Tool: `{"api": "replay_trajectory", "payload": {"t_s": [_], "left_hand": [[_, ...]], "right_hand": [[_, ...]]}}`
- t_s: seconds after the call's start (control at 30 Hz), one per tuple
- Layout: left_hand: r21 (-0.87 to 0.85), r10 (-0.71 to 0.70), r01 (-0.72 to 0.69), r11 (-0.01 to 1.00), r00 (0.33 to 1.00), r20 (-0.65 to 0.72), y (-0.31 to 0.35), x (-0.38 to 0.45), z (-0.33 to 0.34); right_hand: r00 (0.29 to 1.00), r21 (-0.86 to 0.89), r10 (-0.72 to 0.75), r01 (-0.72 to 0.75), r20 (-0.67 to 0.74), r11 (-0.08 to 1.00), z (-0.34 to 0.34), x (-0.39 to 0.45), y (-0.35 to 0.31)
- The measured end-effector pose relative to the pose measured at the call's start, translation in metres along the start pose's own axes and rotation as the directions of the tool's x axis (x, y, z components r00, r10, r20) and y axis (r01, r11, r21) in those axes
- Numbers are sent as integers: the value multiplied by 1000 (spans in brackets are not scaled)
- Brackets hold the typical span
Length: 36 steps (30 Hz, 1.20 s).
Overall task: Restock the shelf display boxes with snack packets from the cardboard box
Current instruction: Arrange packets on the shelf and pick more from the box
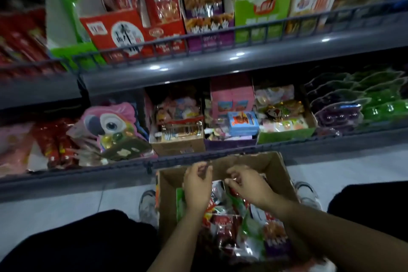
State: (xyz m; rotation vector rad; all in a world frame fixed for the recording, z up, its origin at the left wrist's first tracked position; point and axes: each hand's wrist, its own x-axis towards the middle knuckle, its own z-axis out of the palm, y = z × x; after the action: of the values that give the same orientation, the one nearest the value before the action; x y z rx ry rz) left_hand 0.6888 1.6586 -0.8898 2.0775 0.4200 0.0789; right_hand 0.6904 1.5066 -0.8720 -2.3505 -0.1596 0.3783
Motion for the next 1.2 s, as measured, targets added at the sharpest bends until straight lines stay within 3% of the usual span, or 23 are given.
{"api": "replay_trajectory", "payload": {"t_s": [0.17,0.33,0.6,0.73,0.97,1.2], "left_hand": [[64,-229,223,973,967,111,-63,-7,24],[91,-348,337,937,917,194,-106,-5,41],[239,-420,369,898,879,224,-160,1,55],[248,-414,349,904,862,293,-163,8,58],[447,-428,245,860,824,372,-168,10,62],[309,-387,270,912,818,426,-165,6,72]], "right_hand": [[992,-7,106,-106,72,994,40,0,34],[955,-27,254,-253,152,967,81,13,62],[857,73,409,-451,313,889,122,39,87],[815,216,476,-556,329,803,137,48,91],[767,306,556,-639,321,706,151,61,95],[681,463,668,-716,300,523,151,69,104]]}}
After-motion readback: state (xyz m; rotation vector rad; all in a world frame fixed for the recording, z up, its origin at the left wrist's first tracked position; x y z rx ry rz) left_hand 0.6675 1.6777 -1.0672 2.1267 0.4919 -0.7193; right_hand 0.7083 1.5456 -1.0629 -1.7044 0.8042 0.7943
